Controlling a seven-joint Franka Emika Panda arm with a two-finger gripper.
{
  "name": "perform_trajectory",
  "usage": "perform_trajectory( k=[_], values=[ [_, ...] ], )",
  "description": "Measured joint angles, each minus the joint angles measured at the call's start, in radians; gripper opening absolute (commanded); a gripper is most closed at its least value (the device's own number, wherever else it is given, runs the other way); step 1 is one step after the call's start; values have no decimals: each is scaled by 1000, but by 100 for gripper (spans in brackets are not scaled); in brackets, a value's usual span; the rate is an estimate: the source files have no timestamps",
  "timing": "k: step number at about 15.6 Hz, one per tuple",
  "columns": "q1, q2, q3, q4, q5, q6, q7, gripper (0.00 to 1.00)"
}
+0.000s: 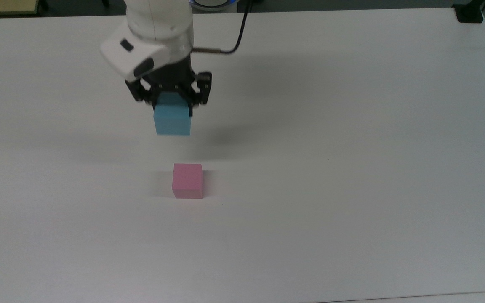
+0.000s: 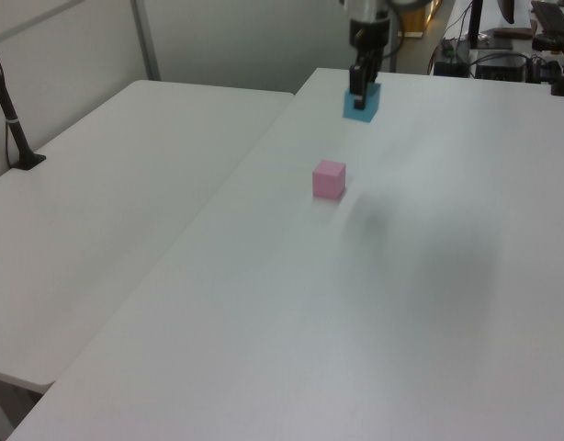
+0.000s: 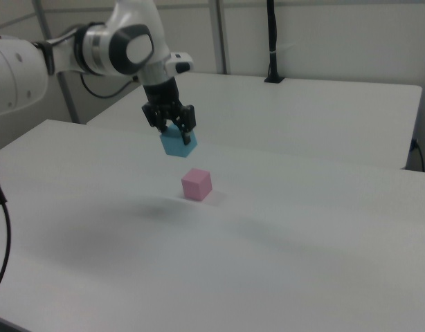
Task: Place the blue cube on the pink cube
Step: 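Lower the light-blue cube onto the pink cube and open the gripper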
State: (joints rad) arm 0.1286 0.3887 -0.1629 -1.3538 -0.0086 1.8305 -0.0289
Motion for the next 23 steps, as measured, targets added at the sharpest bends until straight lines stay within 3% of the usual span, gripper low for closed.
perform_trajectory(
  k=[7, 17, 18, 21, 23],
  values=[
    [3, 155, 5, 4, 0, 155, 17, 21],
    [7, 197, 8, 5, 0, 223, 84, 33],
    [7, 204, 8, 5, 0, 228, 95, 42],
    [7, 205, 13, 10, 0, 229, 105, 100],
    [7, 206, 16, 10, 0, 229, 119, 100]
  ],
)
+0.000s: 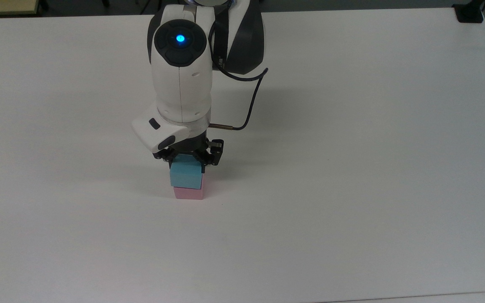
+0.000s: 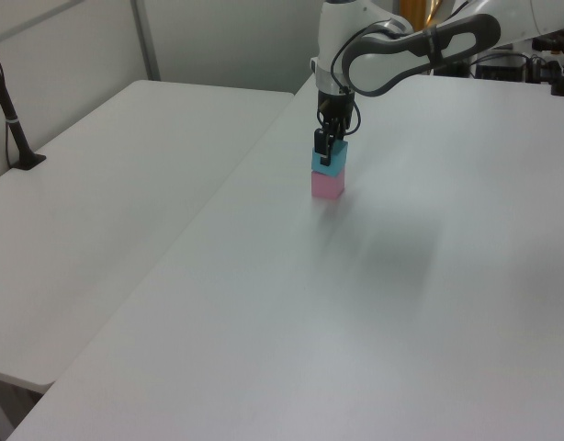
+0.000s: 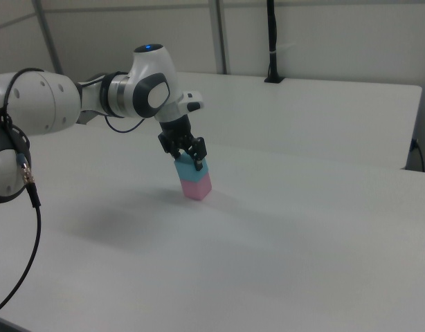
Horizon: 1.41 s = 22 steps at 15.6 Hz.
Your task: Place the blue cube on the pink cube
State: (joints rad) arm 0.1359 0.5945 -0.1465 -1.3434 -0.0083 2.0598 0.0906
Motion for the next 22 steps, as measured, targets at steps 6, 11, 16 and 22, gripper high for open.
perform_trajectory(
  k=[6, 11, 16, 22],
  values=[
    [0, 9, 5, 1, 0, 0, 5, 100],
    [-2, -39, 5, 33, 0, -24, 10, 100],
    [7, -250, 5, 47, -13, -292, 10, 100],
    [46, -485, 6, -27, -14, -525, 10, 100]
  ],
)
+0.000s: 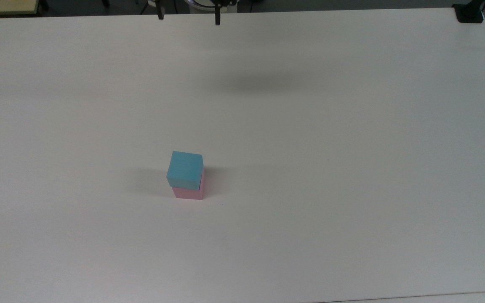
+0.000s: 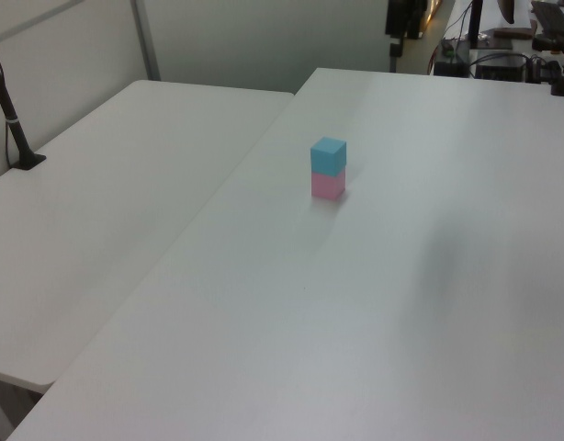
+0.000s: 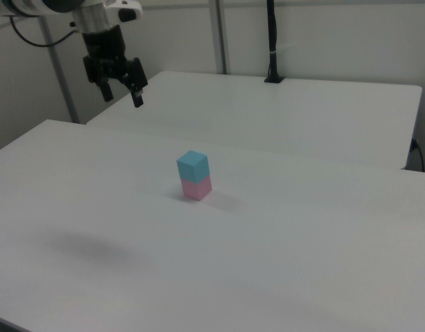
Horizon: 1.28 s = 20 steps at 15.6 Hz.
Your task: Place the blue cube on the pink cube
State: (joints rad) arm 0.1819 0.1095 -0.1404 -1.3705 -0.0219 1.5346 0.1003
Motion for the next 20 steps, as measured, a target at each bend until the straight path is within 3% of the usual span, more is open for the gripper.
perform_trajectory(
  k=[4, 14, 20],
  values=[
    [7, -46, 0, -62, 0, -18, 0, 100],
    [-9, -39, -1, -89, -5, -25, 0, 100],
    [-129, -39, 110, -96, -17, -21, -9, 100]
  ],
)
